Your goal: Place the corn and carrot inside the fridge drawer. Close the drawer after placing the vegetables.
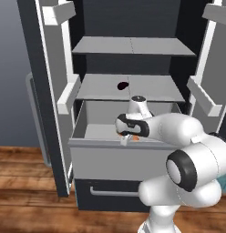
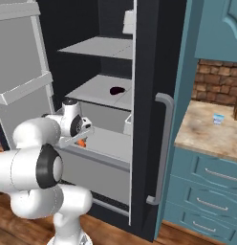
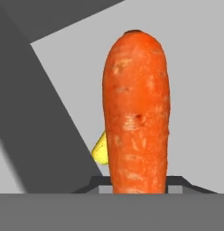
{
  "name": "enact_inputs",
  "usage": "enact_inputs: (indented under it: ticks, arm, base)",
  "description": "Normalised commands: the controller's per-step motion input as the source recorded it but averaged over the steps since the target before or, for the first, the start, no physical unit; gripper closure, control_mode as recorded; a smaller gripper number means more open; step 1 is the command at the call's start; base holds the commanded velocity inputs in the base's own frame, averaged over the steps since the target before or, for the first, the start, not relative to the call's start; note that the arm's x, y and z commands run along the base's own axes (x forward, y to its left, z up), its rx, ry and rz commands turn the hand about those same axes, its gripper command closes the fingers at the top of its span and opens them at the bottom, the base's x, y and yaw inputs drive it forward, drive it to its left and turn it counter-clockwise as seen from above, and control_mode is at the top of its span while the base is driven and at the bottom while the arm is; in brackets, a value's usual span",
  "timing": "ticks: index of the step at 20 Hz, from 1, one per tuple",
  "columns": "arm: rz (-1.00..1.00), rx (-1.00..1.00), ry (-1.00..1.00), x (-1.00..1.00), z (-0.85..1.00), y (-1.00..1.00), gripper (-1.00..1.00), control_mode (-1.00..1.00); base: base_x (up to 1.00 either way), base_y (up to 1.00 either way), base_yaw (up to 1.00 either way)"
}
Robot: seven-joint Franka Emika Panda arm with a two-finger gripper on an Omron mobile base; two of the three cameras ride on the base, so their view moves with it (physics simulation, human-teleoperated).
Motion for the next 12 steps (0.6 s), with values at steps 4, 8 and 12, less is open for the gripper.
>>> enact_inputs:
  ticks: [4, 8, 12]
  arm:
    - [0.03, 0.0, 0.06, 0.45, 0.07, -0.01, 1.0, -1.0]
    - [0.04, 0.0, 0.0, -0.99, 0.06, -0.05, 1.0, -1.0]
    - [0.01, 0.0, 0.11, 0.73, 0.96, -0.09, 1.0, -1.0]
  base:
    - [0.0, 0.0, 0.0]
    - [0.0, 0.0, 0.0]
    - [0.0, 0.0, 0.0]
